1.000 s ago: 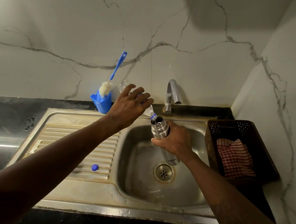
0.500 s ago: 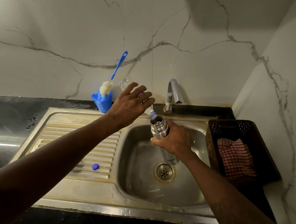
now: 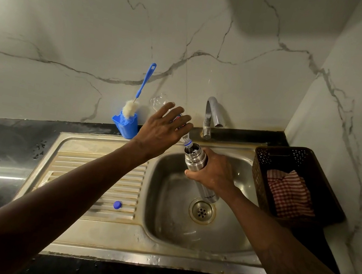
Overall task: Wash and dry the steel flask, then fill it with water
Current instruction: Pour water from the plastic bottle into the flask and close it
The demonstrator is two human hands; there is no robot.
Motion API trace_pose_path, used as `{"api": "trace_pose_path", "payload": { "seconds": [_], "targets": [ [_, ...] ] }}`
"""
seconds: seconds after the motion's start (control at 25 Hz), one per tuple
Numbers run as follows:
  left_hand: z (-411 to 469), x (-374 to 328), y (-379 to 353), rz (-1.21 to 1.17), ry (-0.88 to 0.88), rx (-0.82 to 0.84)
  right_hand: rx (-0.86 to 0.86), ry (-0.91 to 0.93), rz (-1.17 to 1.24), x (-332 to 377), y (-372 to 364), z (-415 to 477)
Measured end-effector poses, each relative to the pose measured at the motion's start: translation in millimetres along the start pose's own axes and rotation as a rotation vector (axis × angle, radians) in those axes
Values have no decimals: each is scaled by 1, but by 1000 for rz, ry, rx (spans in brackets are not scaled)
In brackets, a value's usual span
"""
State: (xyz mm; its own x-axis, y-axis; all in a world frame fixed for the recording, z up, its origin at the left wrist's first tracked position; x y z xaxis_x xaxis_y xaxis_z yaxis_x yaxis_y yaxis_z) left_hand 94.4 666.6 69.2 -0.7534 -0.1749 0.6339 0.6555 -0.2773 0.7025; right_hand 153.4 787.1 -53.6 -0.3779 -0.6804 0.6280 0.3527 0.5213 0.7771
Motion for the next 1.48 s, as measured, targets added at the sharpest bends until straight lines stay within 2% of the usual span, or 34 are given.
{"api": "trace_pose_path", "payload": {
  "seconds": [0.96, 1.48],
  "targets": [
    [-5, -8, 16, 16, -41, -91, 17, -5, 52, 4, -7, -6],
    [-16, -9, 18, -6, -20, -53, 39, 16, 65, 11, -14, -7]
  ]
}}
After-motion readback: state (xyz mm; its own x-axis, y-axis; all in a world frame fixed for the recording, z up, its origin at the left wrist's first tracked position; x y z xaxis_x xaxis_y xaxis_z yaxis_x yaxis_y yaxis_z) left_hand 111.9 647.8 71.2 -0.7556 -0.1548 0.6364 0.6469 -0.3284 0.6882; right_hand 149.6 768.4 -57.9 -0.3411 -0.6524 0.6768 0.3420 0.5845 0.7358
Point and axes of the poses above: each hand's wrist, its own z-axis towards the middle knuckle, its own y-axis out of the back of the hand, x = y × z, the point moved 9 cm from there along z, towards the middle knuckle, and after that the axes turned 10 degrees about -y, right-handed, at the moved point
